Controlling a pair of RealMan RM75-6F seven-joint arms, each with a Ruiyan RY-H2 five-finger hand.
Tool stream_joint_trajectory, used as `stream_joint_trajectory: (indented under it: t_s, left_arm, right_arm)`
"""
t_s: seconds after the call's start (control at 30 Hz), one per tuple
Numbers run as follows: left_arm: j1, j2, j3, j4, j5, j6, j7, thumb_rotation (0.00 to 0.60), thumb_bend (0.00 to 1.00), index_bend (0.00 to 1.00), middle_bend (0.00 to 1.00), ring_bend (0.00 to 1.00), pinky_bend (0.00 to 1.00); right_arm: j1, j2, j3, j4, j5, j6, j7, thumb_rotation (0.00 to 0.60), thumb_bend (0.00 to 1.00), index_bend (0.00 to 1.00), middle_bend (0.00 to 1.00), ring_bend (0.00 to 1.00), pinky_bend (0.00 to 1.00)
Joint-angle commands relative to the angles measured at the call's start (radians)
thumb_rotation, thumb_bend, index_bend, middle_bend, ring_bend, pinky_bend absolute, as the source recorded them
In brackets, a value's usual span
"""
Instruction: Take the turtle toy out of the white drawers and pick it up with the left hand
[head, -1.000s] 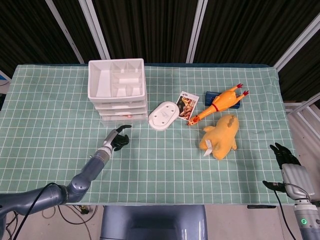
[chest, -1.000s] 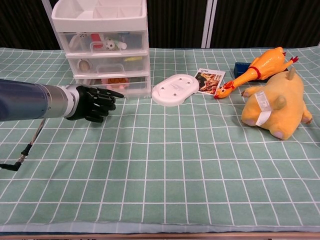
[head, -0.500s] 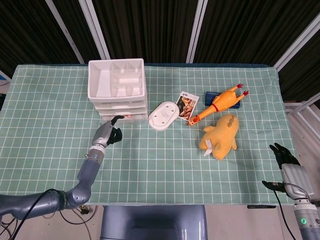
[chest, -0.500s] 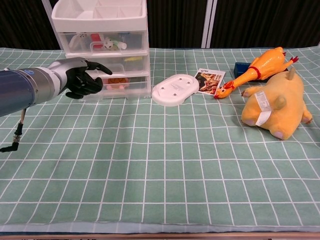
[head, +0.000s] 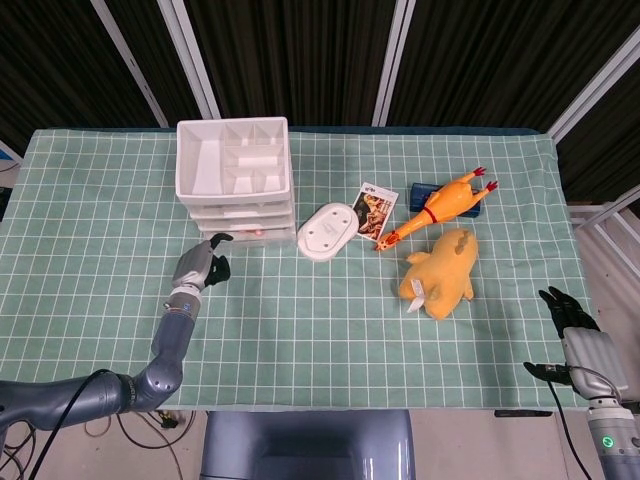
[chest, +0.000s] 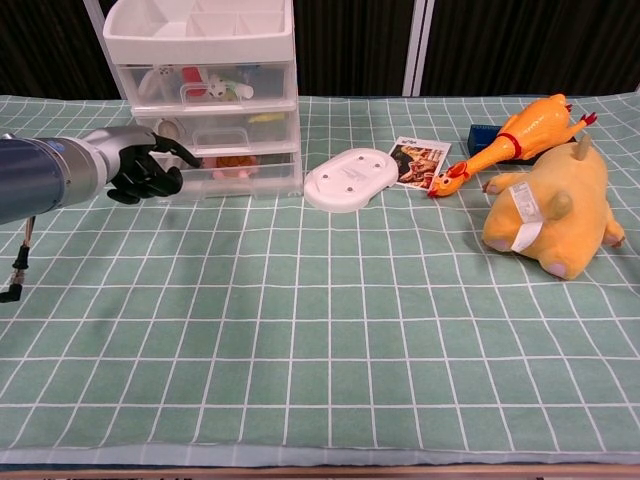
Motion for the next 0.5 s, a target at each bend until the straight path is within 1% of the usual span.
stream_joint_trajectory:
  t_s: [0.03,0.23,0.5]
  left_arm:
    - [0.001,0.003,0.002,0.005,-0.009,-0.005,0.009,0.600,0.78,0.21,0.92,0.95,1.00]
    - [0.005,0.018,0.005,0.000,-0.040,-0.016,0.027,0.600,0.78,0.22,0.92,0.95,1.00]
    - [0.015,0.058,0.021,-0.043,-0.076,-0.024,0.060,0.600,0.78,0.31,0.92,0.95,1.00]
  right_arm:
    - [0.000,0.001,-0.001,0.000,0.000,-0.002,0.000,0.600,0.05,0.00,0.00,0.00,0.19]
    - [0.001,0.002,-0.001,-0.002,0.000,-0.003,-0.002,0.600,0.05,0.00,0.00,0.00,0.19]
    - [0.001,0.002,-0.002,-0.004,0.000,-0.003,-0.005,0.600,0.05,0.00,0.00,0.00,0.19]
